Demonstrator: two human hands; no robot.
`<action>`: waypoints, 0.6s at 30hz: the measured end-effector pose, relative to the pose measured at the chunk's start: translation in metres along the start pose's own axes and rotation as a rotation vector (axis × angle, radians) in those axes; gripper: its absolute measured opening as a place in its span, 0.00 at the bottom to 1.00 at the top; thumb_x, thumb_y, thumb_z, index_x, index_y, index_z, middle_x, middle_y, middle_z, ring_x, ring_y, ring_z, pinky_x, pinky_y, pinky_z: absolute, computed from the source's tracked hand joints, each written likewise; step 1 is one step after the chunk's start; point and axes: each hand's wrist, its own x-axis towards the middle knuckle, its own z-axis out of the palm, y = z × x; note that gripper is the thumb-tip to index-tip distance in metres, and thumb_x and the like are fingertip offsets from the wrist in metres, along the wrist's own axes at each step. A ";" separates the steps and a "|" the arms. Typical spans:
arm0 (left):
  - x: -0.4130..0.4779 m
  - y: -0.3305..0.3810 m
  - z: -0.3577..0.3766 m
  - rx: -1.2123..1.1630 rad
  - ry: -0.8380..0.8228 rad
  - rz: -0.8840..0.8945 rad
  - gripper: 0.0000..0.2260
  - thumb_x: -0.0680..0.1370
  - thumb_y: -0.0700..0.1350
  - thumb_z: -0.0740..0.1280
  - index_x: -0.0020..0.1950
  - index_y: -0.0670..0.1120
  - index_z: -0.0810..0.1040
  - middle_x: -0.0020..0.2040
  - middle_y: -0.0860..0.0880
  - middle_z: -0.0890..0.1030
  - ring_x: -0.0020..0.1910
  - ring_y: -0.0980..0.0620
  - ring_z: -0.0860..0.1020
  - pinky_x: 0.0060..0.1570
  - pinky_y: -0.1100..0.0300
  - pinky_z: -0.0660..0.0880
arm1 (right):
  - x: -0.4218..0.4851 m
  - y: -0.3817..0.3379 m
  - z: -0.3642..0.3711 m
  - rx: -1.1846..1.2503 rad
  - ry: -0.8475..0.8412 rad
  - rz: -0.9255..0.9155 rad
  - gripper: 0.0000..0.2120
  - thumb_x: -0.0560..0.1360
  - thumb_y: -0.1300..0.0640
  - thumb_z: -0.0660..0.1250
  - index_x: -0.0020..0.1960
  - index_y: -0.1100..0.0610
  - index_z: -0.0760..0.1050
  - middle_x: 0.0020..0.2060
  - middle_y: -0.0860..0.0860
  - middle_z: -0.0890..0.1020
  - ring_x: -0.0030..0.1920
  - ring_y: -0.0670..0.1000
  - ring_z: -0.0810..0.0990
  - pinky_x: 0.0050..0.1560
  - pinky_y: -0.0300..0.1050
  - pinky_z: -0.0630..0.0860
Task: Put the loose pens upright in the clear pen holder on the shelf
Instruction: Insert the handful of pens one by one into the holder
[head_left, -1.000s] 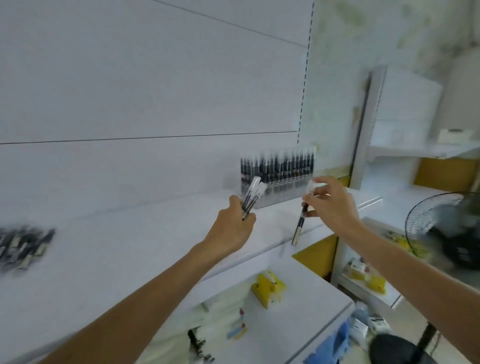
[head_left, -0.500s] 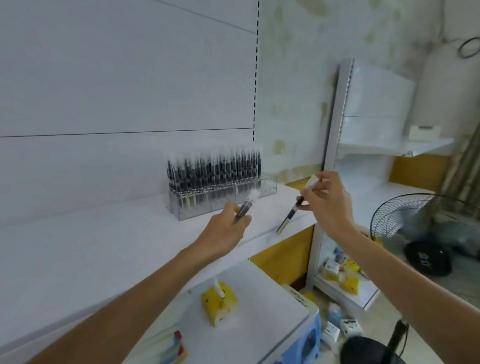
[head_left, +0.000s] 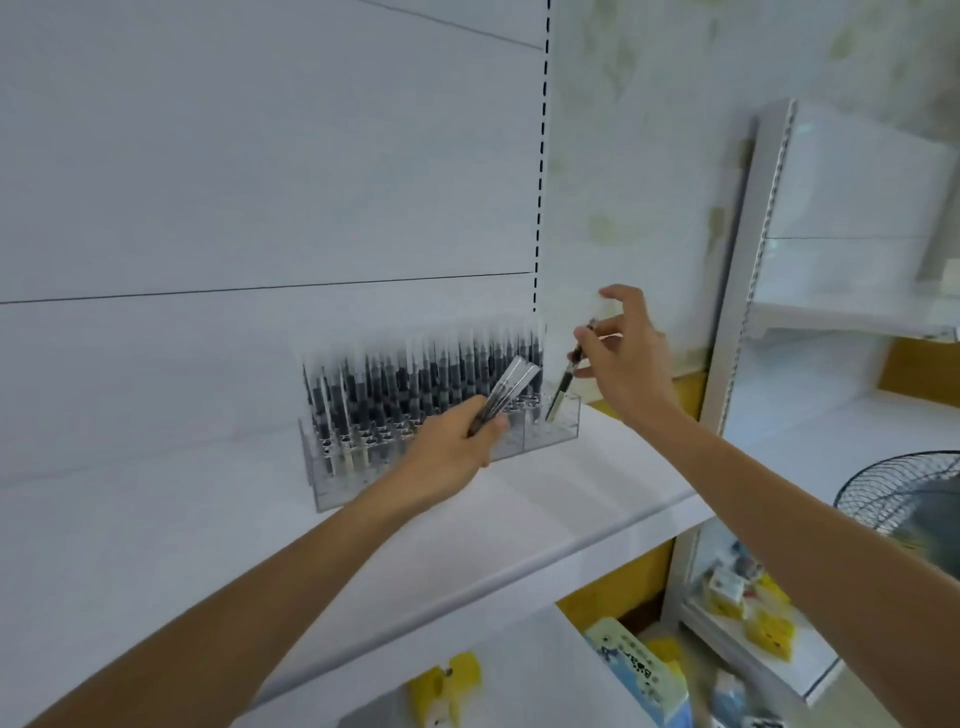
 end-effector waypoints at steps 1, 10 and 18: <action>0.005 0.000 0.004 0.001 0.005 -0.009 0.11 0.81 0.50 0.57 0.49 0.43 0.73 0.34 0.51 0.73 0.33 0.54 0.71 0.36 0.60 0.67 | 0.007 0.006 0.001 0.017 0.007 -0.006 0.18 0.77 0.64 0.64 0.64 0.56 0.65 0.43 0.56 0.76 0.38 0.54 0.82 0.33 0.39 0.80; 0.038 0.002 0.044 -0.074 0.171 -0.181 0.11 0.80 0.48 0.58 0.47 0.44 0.76 0.33 0.52 0.73 0.27 0.58 0.68 0.28 0.66 0.63 | 0.072 0.047 -0.004 -0.021 -0.110 -0.216 0.24 0.73 0.67 0.65 0.67 0.59 0.62 0.39 0.47 0.73 0.39 0.51 0.78 0.45 0.52 0.80; 0.031 -0.003 0.046 -0.034 0.357 -0.237 0.11 0.80 0.47 0.60 0.47 0.42 0.78 0.31 0.52 0.74 0.27 0.58 0.70 0.29 0.65 0.64 | 0.077 0.074 0.018 0.004 -0.250 -0.385 0.24 0.76 0.66 0.62 0.70 0.58 0.60 0.44 0.49 0.72 0.42 0.49 0.75 0.45 0.43 0.76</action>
